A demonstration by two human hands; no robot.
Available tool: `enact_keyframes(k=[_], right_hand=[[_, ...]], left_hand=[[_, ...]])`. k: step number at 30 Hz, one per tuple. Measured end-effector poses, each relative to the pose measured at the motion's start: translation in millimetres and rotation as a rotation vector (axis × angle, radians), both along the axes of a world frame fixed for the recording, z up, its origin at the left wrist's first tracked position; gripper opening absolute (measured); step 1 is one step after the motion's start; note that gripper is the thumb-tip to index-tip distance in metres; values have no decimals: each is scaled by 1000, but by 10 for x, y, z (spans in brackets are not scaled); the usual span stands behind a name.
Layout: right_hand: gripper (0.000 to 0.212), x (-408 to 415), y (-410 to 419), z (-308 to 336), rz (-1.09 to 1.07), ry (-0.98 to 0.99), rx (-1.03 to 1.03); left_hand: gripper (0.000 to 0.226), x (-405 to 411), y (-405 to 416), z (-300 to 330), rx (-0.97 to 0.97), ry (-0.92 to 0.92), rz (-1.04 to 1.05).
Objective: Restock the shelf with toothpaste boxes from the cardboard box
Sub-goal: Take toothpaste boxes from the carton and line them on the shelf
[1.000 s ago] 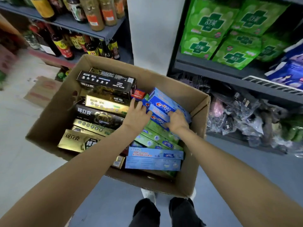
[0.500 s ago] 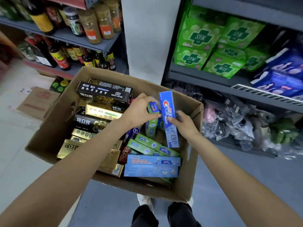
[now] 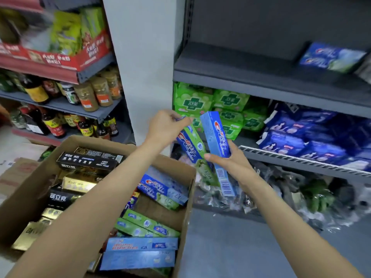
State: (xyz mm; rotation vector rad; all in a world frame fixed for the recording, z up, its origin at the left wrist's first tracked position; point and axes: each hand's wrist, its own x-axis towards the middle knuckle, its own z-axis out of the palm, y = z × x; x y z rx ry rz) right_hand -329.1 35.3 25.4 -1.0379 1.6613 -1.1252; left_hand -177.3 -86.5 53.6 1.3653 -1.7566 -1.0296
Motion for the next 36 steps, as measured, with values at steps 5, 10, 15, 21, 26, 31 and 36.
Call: enact_keyframes(k=[5,10,15,21,26,31,36], right_hand=[[60,-909,163,344,-5,314,-128],[58,-1815,349,755,-25,573,-192],[56,-2704,420,1094,-17,624,-170],[58,-3467,204,1250,26,592,-183],[38,-3927,-105,1372,-179,520,-289],[41,-4458,-427,1517,-337,434,-258],[47,-4871,-702,1524,-412,433,-246]], left_hand=[[25,-897,185,386,13,143,15],[15,-1751,374,692,76,295,-51],[30,-2474,402,825,-173,161,-278],[55,-3091,289,1045,-307,41,-377],[50,-3623,-163,1054,-268,169,-281],[52,-4261,-754,967,-155,279,-229],[37,-4876,-1178,752,5,360,-226]])
